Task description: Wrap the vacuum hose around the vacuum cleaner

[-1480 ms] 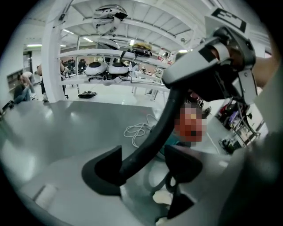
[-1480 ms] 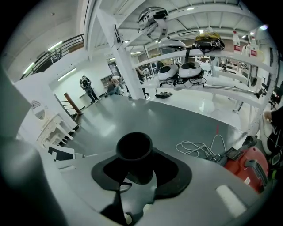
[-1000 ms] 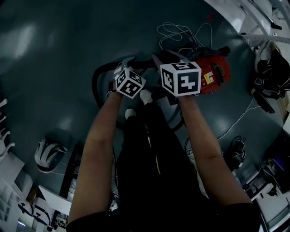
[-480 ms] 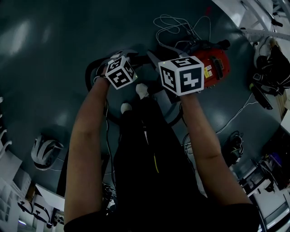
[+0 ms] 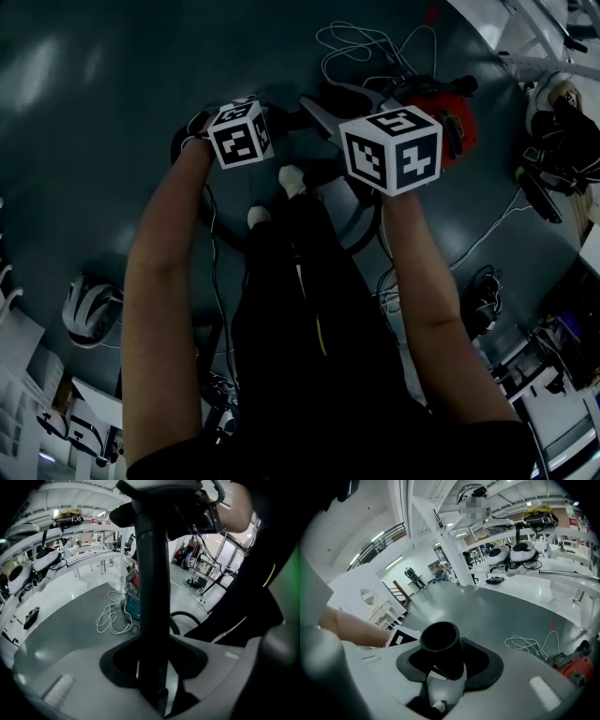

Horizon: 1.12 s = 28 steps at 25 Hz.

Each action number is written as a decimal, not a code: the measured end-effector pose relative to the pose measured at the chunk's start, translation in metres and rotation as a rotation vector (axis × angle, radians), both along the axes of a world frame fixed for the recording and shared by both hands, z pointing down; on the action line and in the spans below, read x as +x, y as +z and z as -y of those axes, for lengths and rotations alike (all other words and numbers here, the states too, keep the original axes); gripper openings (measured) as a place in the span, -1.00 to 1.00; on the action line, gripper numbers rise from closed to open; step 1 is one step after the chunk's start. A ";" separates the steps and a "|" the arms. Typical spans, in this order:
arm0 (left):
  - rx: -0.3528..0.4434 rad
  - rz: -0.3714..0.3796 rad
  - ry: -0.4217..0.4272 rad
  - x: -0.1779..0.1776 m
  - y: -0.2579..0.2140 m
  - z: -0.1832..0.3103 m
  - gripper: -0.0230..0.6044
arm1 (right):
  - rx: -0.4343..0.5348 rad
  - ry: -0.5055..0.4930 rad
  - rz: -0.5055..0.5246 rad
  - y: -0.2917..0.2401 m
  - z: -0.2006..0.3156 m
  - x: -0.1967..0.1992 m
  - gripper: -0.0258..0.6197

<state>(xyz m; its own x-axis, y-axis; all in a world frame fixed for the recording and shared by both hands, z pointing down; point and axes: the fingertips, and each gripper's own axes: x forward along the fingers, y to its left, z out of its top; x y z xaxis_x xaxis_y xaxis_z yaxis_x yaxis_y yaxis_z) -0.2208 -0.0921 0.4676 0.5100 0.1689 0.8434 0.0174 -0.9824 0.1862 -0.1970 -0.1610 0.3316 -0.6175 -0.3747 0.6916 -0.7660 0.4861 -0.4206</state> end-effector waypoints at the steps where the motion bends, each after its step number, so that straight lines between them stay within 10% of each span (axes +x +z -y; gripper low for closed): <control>1: -0.015 0.005 0.004 0.001 -0.001 -0.002 -0.40 | 0.006 -0.007 0.019 -0.002 0.000 -0.001 -0.45; 6: -0.054 -0.014 -0.042 0.014 -0.007 -0.006 -0.40 | 0.026 0.045 0.133 -0.008 0.006 -0.001 -0.37; 13: -0.072 -0.105 -0.060 0.031 -0.026 -0.001 -0.40 | 0.052 0.028 0.039 0.015 -0.001 0.001 -0.15; 28: -0.141 -0.265 -0.150 0.036 -0.060 0.010 -0.30 | 0.061 0.028 0.004 0.015 0.002 -0.014 -0.55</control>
<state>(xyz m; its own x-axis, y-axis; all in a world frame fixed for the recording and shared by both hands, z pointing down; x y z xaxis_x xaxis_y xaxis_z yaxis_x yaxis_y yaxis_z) -0.1851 -0.1023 0.4071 0.7366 0.1809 0.6517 -0.0592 -0.9426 0.3286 -0.2110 -0.1628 0.3466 -0.6090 -0.4331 0.6645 -0.7779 0.4898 -0.3936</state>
